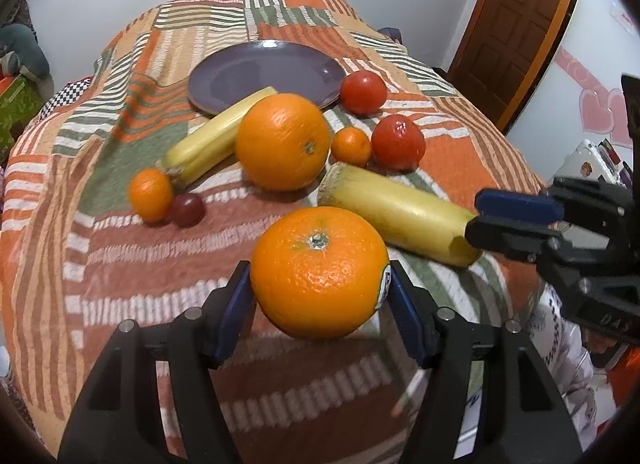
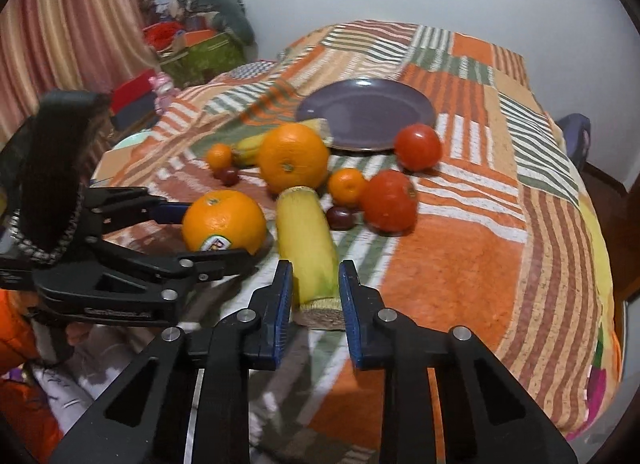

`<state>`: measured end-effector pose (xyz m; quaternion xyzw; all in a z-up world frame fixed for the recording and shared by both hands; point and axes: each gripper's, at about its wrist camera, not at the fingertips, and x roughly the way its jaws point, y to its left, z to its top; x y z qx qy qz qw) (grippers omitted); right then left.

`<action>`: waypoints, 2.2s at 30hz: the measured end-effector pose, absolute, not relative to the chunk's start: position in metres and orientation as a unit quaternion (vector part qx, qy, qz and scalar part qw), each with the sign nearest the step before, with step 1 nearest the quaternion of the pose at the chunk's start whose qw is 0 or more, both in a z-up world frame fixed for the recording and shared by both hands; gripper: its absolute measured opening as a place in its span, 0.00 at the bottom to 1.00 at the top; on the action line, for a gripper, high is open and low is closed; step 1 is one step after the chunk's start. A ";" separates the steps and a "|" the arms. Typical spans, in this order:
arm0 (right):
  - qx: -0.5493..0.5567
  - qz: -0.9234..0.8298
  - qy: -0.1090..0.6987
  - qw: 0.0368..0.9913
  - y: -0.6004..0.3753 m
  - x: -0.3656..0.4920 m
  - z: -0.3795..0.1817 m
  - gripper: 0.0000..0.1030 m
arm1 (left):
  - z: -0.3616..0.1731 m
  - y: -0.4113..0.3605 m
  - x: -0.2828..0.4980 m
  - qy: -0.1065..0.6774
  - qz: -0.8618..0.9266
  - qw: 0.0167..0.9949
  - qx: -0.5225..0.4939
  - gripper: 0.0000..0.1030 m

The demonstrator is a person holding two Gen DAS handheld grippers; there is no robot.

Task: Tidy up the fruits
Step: 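Grasp the yellow cylindrical fruit with the right tool while the left tool grasps a large orange, then carry the yellow fruit with the right tool while the left tool carries the orange onto the purple plate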

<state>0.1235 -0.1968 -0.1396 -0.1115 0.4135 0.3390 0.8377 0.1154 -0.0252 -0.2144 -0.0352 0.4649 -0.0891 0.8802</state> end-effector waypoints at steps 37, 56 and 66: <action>-0.097 0.334 0.389 0.853 -0.172 0.159 -0.114 0.35 | -0.162 0.007 0.131 0.393 -0.062 0.916 -0.050 0.63; -0.086 0.289 0.304 0.904 -0.154 0.231 -0.059 0.35 | -0.100 0.031 0.207 0.322 -0.037 0.946 -0.027 0.63; -0.094 0.282 0.310 0.903 -0.135 0.276 -0.069 0.35 | -0.107 0.045 0.263 0.335 -0.035 0.941 -0.029 0.63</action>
